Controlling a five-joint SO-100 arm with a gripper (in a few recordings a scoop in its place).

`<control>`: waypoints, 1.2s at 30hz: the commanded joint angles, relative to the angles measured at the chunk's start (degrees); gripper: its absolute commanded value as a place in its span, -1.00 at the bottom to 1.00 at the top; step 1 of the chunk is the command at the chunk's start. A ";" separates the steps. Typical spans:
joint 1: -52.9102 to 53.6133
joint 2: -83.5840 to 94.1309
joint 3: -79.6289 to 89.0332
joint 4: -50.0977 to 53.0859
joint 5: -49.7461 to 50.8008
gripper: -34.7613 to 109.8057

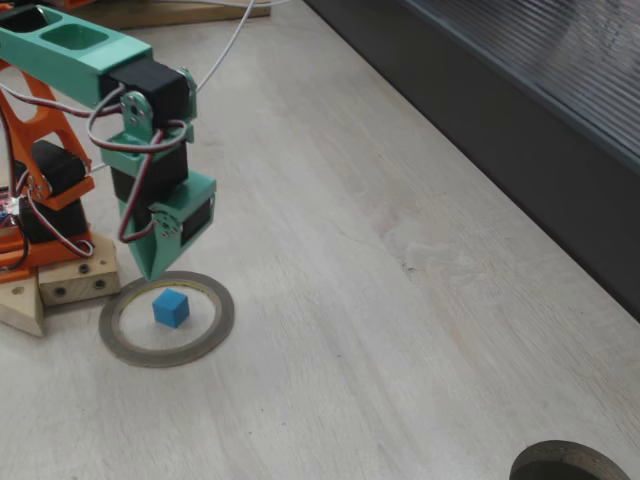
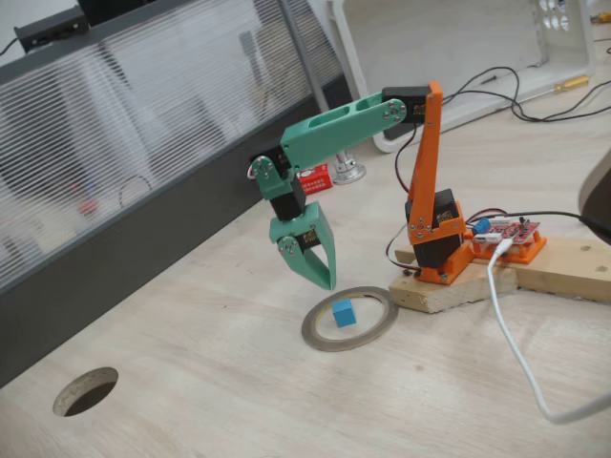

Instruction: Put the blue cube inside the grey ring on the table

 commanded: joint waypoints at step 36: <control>9.67 4.39 -8.26 19.16 0.18 -0.51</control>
